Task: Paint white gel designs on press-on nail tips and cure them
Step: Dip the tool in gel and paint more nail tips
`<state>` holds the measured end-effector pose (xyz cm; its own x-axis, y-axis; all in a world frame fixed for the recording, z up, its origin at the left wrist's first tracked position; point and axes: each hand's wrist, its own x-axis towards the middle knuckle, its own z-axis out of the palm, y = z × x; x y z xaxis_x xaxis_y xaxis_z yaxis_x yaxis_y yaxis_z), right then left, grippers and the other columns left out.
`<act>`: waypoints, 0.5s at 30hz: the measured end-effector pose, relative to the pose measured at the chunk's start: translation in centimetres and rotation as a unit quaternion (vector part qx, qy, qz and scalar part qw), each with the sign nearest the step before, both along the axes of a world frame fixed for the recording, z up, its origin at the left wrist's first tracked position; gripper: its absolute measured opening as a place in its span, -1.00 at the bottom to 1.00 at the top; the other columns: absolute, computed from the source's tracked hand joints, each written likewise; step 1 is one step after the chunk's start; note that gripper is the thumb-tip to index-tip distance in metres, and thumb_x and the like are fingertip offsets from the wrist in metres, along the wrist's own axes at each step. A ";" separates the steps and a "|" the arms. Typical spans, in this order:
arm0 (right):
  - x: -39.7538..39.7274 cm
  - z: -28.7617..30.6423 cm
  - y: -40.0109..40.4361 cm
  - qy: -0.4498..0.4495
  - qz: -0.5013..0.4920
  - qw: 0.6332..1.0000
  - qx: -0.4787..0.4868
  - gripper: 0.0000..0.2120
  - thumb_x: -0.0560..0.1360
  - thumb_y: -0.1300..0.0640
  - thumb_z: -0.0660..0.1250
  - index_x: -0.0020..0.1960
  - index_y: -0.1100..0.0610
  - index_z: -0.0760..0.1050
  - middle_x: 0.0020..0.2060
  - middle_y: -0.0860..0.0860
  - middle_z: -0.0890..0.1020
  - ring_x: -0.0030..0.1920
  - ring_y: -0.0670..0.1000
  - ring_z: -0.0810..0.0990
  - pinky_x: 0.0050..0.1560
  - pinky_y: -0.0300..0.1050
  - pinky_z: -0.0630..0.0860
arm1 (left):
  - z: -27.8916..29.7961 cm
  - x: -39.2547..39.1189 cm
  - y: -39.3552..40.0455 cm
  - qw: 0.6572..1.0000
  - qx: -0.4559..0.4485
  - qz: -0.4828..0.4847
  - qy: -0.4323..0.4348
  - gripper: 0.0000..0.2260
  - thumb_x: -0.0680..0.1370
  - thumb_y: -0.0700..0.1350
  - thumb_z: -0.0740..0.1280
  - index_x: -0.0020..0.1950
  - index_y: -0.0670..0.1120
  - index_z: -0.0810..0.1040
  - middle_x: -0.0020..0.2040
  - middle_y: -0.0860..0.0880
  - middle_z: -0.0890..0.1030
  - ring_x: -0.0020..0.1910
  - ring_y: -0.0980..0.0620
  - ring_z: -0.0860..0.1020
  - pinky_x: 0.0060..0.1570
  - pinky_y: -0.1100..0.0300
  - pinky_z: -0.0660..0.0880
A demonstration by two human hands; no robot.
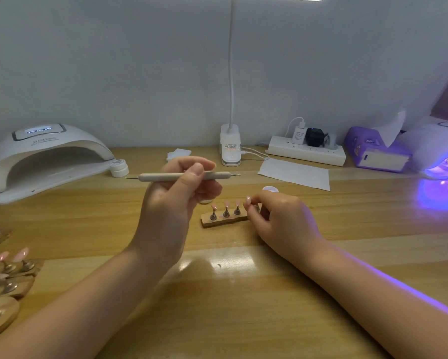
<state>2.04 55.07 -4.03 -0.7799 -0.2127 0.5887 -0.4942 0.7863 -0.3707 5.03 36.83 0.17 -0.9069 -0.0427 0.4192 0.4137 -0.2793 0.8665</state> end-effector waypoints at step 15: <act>0.7 0.2 -0.8 0.069 0.097 0.988 -0.098 -0.96 0.48 0.26 0.40 -0.15 0.20 0.60 -0.34 -0.05 0.60 -0.38 -0.08 0.51 -0.34 -0.13 0.51 | -0.8 -0.2 0.0 1.000 -0.006 -0.005 -0.009 -0.86 0.45 -0.17 0.23 -0.13 -0.16 0.58 -0.28 -0.05 0.60 -0.23 -0.01 0.59 -0.14 0.15 0.55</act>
